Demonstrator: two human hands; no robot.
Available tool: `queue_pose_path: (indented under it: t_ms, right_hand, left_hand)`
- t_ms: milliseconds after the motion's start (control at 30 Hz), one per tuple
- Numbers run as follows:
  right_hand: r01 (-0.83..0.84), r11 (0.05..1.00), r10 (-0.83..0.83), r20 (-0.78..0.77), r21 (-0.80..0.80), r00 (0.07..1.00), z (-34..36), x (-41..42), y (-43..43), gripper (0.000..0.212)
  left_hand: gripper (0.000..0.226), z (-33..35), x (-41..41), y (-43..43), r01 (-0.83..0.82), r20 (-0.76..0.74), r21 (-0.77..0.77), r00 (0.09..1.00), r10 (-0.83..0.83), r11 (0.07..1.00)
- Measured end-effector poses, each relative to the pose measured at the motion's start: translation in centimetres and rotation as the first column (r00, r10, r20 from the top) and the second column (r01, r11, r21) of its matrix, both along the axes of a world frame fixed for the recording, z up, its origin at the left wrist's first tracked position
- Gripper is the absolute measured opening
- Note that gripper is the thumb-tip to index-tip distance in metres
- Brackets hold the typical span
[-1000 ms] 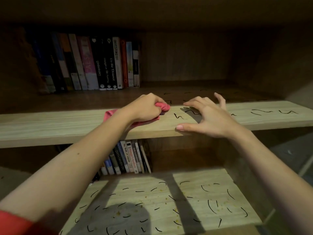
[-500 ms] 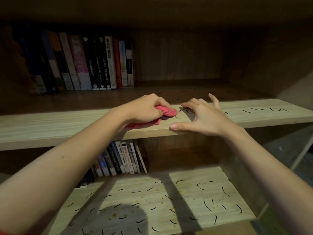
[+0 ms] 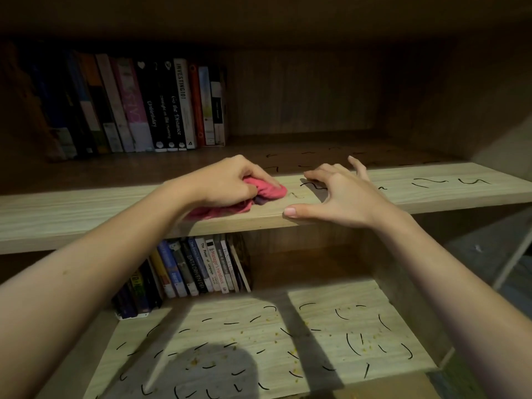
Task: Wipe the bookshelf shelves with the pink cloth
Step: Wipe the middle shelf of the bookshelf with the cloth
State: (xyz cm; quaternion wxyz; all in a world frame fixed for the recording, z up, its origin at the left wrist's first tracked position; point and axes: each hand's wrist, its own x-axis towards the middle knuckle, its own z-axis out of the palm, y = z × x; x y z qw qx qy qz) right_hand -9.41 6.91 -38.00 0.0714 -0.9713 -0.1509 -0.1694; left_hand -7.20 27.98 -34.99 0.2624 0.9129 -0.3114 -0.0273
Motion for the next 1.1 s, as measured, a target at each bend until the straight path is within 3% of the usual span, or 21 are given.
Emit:
queue_pose_path:
  t_ms: [100, 300, 467, 633, 800, 900, 1000, 1100]
  right_hand:
    - [0.004, 1.0, -0.004, -0.02, -0.001, 1.0, 0.0, -0.1, 0.0, 0.112]
    - [-0.007, 1.0, 0.007, -0.024, -0.002, 1.0, 0.0, -0.2, 0.0, 0.11]
    - [-0.006, 1.0, 0.006, -0.037, -0.001, 0.999, 0.2, -0.4, 0.1, 0.11]
    - [-0.029, 1.0, 0.03, -0.039, 0.008, 0.999, 0.2, -0.3, -0.2, 0.109]
    - [-0.039, 0.999, 0.041, -0.072, 0.025, 0.997, 0.4, -0.2, -0.3, 0.109]
    - [-0.052, 0.998, 0.055, -0.072, 0.039, 0.996, 0.4, -0.3, -0.3, 0.11]
    - [-0.062, 0.997, 0.066, -0.077, 0.048, 0.995, 0.4, -0.3, -0.5, 0.11]
    - [-0.057, 0.997, 0.061, -0.078, 0.053, 0.995, 0.4, -0.2, -0.5, 0.111]
  left_hand:
    - [0.045, 0.3, 1.0, -1.6, -0.071, 0.047, 0.044, 0.997, 0.068, 0.997]
    - [0.058, 0.3, -0.8, -0.4, 0.095, -0.013, 0.018, 0.995, -0.095, 0.995]
    - [0.049, 0.3, 0.6, -1.9, -0.021, 0.049, 0.039, 0.999, 0.019, 0.999]
    - [0.055, 0.3, -0.4, -1.4, 0.119, -0.004, 0.021, 0.993, -0.119, 0.993]
    - [0.051, 0.4, 0.8, -0.7, -0.005, 0.016, 0.007, 1.0, 0.005, 1.0]
    - [0.052, 0.0, 0.7, -2.6, 0.02, 0.07, 0.027, 0.997, -0.022, 0.999]
    - [0.053, 0.1, -0.3, -2.0, 0.12, 0.011, 0.011, 0.993, -0.12, 0.993]
    - [0.052, 0.5, 0.0, -0.8, 0.097, -0.021, 0.025, 0.995, -0.097, 0.995]
